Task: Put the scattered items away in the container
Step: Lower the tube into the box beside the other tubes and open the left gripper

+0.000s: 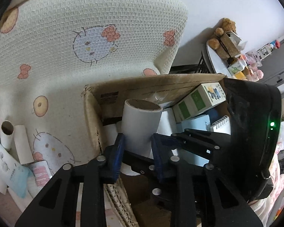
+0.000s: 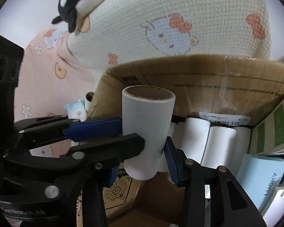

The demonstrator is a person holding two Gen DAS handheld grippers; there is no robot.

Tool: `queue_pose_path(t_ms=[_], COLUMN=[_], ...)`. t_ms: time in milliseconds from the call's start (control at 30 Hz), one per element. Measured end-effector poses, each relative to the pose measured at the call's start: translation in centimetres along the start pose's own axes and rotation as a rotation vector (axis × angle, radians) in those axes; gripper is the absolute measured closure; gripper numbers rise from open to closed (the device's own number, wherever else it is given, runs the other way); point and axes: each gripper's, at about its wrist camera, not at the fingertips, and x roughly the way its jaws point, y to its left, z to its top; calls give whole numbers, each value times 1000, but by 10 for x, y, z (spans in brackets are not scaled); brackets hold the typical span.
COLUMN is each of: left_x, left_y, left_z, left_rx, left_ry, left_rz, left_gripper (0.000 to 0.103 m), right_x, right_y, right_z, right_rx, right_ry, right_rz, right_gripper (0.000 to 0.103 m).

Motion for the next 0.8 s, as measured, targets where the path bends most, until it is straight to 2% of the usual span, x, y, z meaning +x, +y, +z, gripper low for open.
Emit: queue_pose_path(t_ms=[100,167,200,233,367,567,800], left_x=[0,0,0,1,2,0,-2], left_y=[-3,-2,0,1,7,11,11], left_z=[1,1,1,1,-1,-2,-4], left_rx=[23,28,32,31,32,29,39], left_ry=[3,9,13,19,7,6,-8], left_rz=[15,14,4,-3,4,-15,-12], left_gripper=[75,83,91,95,98,98,98], right_x=[6,9,12,14,21,35,51], right_y=[-1,1,2,4,8,-1,-2], right_z=[0,1,1,1,3,5,5], right_rx=[14,7,4,1,-17,21,23], right_ry=[22,37,48,64,92,152,180], right_rz=[11,9,8,15,-35,-48,-142], right_gripper=[62,62,63,63,63,63,62])
